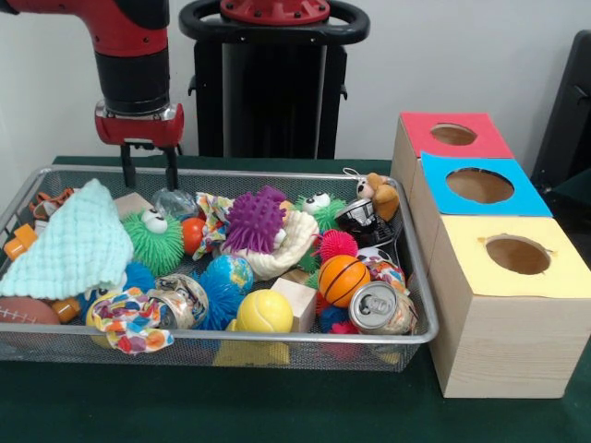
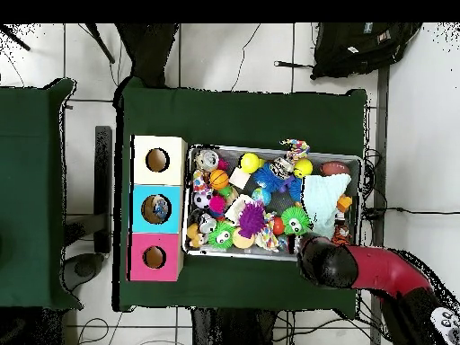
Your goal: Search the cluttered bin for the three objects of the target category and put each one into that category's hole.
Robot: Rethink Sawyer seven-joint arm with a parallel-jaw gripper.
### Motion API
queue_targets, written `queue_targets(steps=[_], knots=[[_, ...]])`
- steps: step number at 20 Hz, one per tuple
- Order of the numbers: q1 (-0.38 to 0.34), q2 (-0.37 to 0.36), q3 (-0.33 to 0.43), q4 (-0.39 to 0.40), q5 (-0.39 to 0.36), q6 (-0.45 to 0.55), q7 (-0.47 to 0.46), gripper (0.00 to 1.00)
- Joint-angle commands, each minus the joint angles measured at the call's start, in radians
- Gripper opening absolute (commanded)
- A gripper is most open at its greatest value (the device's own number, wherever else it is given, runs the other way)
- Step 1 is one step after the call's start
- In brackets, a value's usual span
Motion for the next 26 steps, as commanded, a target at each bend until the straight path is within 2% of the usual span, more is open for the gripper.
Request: queue_targets(steps=[1, 14, 26], knots=[[0.009, 0.017, -0.022, 0.002, -0.076, -0.033, -0.004, 1.0], [0.052, 0.053, -0.067, 0.023, -0.088, -0.093, 0.057, 1.0], [0.124, 0.138, -0.144, 0.002, -0.093, -0.203, 0.123, 1.0]])
